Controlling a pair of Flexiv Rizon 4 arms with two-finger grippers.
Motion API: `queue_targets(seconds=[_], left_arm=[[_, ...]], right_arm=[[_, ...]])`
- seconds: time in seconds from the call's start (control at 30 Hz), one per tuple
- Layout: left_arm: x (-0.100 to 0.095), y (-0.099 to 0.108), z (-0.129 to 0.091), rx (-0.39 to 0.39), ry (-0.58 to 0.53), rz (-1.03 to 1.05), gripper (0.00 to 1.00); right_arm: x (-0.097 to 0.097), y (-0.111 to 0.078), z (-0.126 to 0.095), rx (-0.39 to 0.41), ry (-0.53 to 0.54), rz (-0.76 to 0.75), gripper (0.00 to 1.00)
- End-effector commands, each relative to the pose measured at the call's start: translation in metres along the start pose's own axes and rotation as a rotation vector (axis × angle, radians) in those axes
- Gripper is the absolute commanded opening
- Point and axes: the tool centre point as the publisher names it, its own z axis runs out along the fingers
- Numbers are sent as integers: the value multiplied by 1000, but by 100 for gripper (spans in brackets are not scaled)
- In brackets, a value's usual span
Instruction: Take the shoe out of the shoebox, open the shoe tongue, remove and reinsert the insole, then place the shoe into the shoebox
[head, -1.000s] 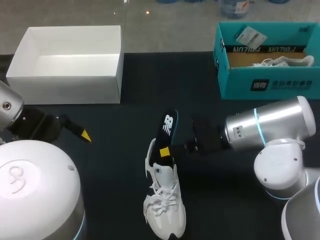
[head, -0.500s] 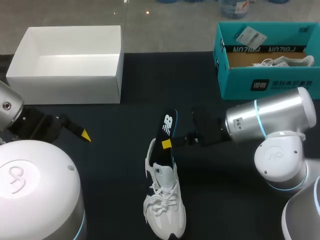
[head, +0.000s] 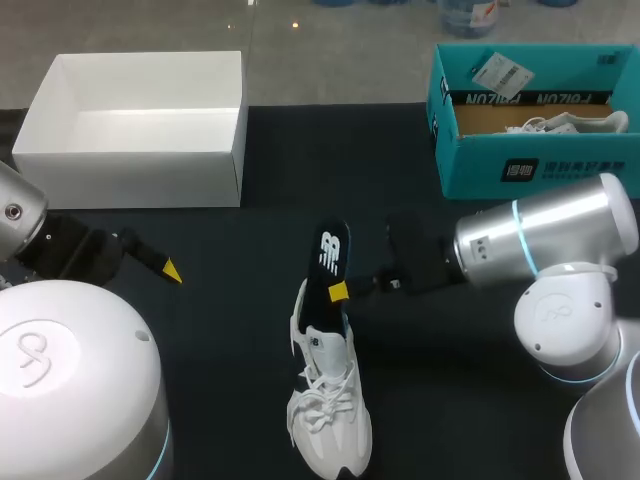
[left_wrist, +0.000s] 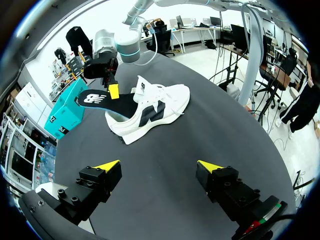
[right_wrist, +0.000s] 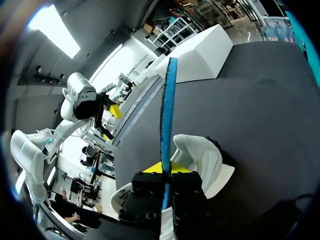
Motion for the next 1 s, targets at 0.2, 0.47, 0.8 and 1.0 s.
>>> queue_targets(seconds=[0.2, 0.47, 0.8, 1.0], left_arm=[[0, -1, 0, -4, 1, 0, 100], [0, -1, 0, -4, 1, 0, 100], [0, -1, 0, -4, 1, 0, 100], [0, -1, 0, -4, 1, 0, 100]], right_arm=[[3, -20, 17, 15, 26, 30, 0], [7, -43, 26, 41, 42, 73, 0], [6, -45, 26, 55, 35, 92, 29], [6, -25, 15, 42, 8, 50, 43]])
